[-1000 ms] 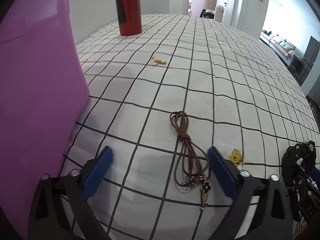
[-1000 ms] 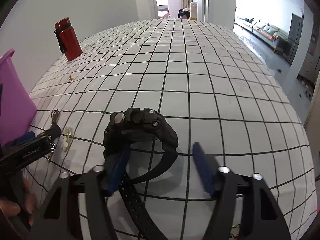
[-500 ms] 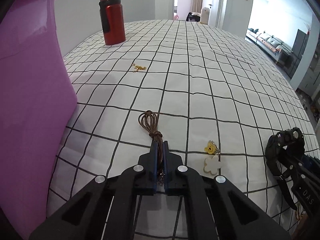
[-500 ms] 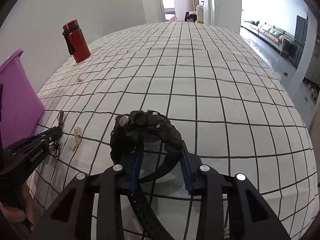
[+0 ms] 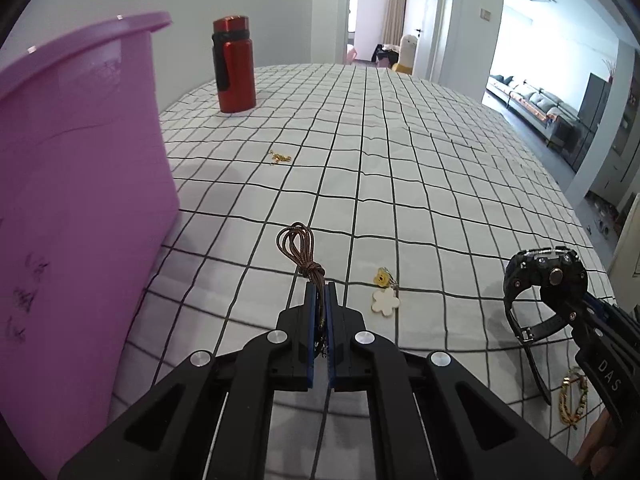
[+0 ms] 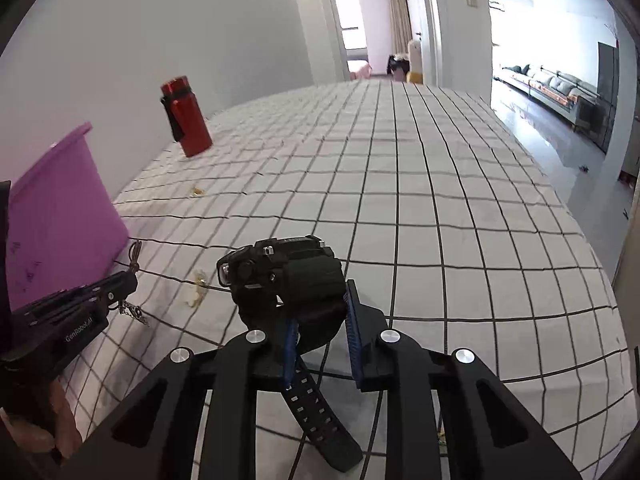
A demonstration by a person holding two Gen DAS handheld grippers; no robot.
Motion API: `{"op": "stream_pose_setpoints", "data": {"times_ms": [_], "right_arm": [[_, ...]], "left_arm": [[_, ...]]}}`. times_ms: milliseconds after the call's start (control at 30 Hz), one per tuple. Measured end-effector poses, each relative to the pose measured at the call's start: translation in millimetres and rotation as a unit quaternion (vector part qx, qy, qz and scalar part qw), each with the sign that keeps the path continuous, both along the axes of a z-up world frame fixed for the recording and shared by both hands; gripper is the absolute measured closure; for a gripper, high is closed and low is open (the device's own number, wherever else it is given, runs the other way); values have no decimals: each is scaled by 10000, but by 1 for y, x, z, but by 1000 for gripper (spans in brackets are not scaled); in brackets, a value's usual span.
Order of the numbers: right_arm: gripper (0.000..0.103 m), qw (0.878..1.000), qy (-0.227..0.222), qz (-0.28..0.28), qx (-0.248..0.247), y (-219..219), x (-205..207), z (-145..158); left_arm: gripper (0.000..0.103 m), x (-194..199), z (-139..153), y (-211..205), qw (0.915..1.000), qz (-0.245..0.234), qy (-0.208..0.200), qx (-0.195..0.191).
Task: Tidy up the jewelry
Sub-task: 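Carry the brown necklace and black watch over the pink tub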
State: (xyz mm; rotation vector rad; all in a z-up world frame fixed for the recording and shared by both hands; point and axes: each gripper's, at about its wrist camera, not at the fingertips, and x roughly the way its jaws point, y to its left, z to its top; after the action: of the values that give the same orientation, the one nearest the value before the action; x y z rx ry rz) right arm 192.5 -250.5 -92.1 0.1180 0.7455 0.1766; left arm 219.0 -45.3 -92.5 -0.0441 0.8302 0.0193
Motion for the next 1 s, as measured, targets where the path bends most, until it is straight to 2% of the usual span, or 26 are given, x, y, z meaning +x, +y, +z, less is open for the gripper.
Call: {"op": "stream_pose_setpoints", "data": {"times_ms": [267,533,633,800,1000], "right_arm": [[82,9993,-206,303,113,-11,-35,43],[82,9941,-295,1021,222,0,-68,112],[82,9897,-321,1358,326,14,-75,139],[82,9791,-458,1924,464,55,-81,178],[83,9639,-544,2475,813,127,-76,211]], "left_arm": [[98,-40,36,-9,9999,134,-74,-26],[98,-100,108,-7,9989,379,-153,-241],[98,-119,137,5,9978,549,-214,-309],[98,-142,179,41,9943,963,-407,-211],[98,-159,213,113,9870,1505,-549,-136]]}}
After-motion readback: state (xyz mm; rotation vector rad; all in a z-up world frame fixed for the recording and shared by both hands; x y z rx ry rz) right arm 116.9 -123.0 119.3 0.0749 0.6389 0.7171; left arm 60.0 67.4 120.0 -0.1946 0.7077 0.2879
